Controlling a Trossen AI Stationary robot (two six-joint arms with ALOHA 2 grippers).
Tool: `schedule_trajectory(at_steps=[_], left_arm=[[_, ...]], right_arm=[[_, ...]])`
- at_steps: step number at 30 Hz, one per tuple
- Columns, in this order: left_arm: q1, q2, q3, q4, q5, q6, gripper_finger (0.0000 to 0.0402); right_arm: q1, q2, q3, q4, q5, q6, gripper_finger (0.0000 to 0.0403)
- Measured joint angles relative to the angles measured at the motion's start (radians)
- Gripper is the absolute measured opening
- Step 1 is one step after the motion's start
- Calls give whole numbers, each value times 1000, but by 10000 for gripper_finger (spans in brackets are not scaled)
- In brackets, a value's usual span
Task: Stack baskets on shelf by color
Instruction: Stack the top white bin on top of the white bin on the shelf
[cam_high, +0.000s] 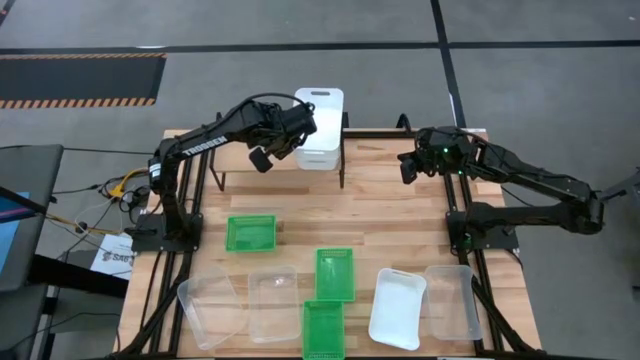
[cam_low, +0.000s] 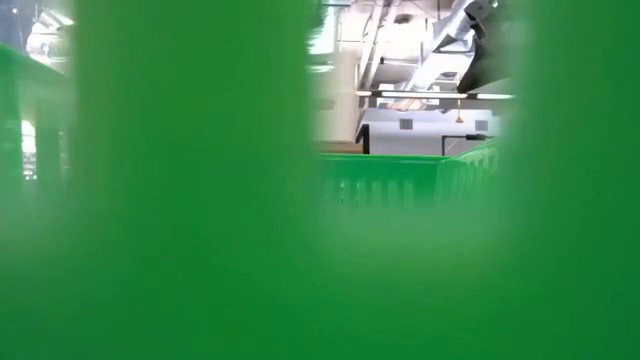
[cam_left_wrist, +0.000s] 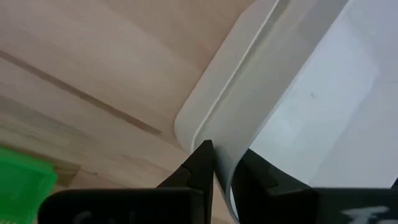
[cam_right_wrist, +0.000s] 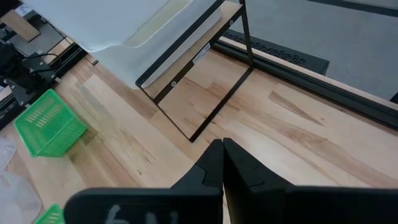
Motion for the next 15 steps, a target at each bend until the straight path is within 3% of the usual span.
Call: schedule_trajectory(at_steps=[15], left_arm=[[0, 0, 0, 14, -3, 29, 99]], right_arm=[[0, 0, 0, -1, -2, -6, 20]])
